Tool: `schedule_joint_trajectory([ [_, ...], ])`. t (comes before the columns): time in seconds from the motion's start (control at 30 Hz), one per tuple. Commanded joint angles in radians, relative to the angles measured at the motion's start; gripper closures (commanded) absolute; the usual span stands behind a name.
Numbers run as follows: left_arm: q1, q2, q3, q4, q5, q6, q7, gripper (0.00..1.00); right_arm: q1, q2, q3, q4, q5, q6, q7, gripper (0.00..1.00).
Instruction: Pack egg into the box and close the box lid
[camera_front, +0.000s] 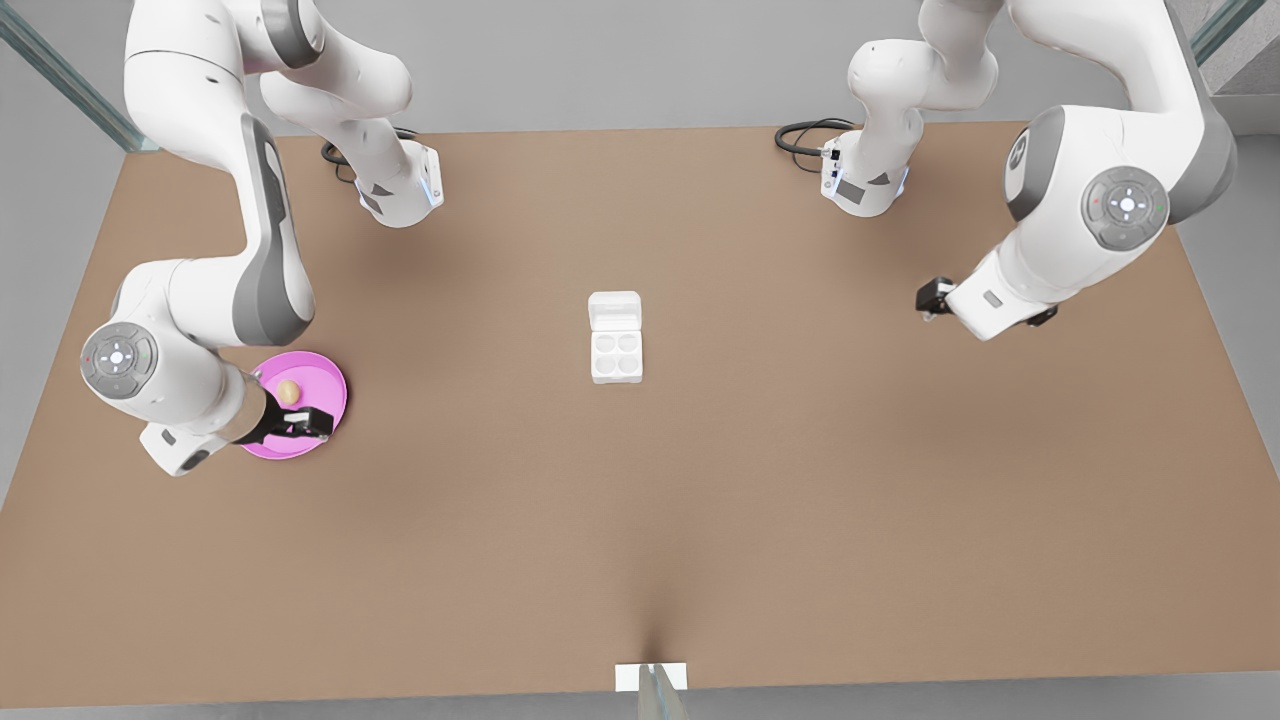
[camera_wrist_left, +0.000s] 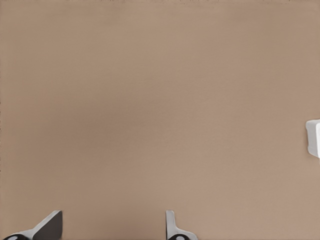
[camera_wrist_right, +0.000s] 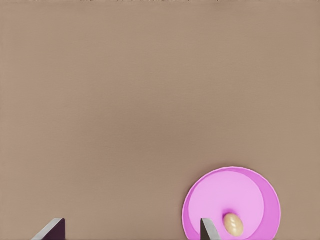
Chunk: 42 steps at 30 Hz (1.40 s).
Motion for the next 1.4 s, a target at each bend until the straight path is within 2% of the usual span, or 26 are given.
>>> schedule_joint_trajectory([
  [0.0, -0.001, -0.001, 0.0, 0.0, 0.008, 0.072, 0.002, 0.0, 0.005, 0.001, 0.0, 0.0, 0.001, 0.036, 0.013, 0.0],
  [0.1, -0.001, 0.005, 0.0, 0.0, 0.008, 0.072, 0.002, 0.0, 0.0, 0.036, 0.0, -0.006, -0.006, 0.032, 0.007, 0.0],
  [0.2, -0.001, 0.013, 0.0, 0.0, 0.008, 0.073, 0.002, 0.0, -0.072, 0.15, -0.003, 0.002, 0.017, -0.136, -0.01, 0.0],
  [0.23, -0.001, 0.013, 0.0, 0.0, 0.008, 0.073, 0.002, 0.0, -0.075, 0.226, -0.003, 0.011, 0.021, -0.133, 0.002, 0.0],
  [0.3, -0.001, 0.013, 0.0, 0.0, 0.009, 0.072, 0.002, 0.0, -0.077, 0.274, -0.003, 0.013, 0.049, -0.12, 0.0, 0.0],
  [0.4, -0.001, 0.02, 0.0, 0.0, 0.009, 0.073, 0.002, 0.0, -0.09, 0.282, -0.003, 0.008, 0.044, -0.07, -0.043, 0.0],
  [0.47, -0.001, 0.02, 0.0, 0.0, 0.009, 0.073, 0.002, 0.0, -0.106, 0.263, -0.003, -0.065, 0.047, -0.001, -0.043, 0.0],
  [0.53, -0.001, 0.025, 0.0, 0.0, 0.008, 0.073, 0.002, 0.0, -0.11, 0.151, -0.003, -0.297, 0.046, 0.286, -0.05, 0.0],
  [0.57, -0.001, 0.027, 0.0, 0.0, 0.008, 0.073, 0.002, 0.0, -0.11, 0.113, -0.003, -0.369, 0.041, 0.363, -0.055, 0.0],
  [0.63, -0.001, 0.027, 0.0, 0.0, 0.008, 0.073, 0.002, 0.0, -0.127, 0.092, -0.003, -0.402, -0.034, 0.377, -0.085, 0.0],
  [0.7, -0.001, 0.027, 0.0, 0.0, 0.008, 0.073, 0.002, 0.0, -0.15, 0.092, -0.003, -0.483, -0.051, 0.592, -0.151, 0.0],
  [0.93, -0.001, 0.027, 0.0, -0.001, 0.008, 0.073, 0.002, 0.0, -0.161, 0.092, -0.003, -0.492, -0.051, 0.595, -0.208, 0.0],
  [1.23, -0.003, 0.028, 0.0, -0.001, 0.008, 0.073, 0.002, 0.0, -0.256, 0.095, -0.003, -0.492, -0.051, 0.559, -0.354, 0.0],
  [1.37, -0.004, 0.028, 0.0, -0.001, 0.008, 0.073, 0.002, 0.0, -0.255, 0.092, -0.003, -0.556, -0.051, 0.547, -0.332, 0.0],
])
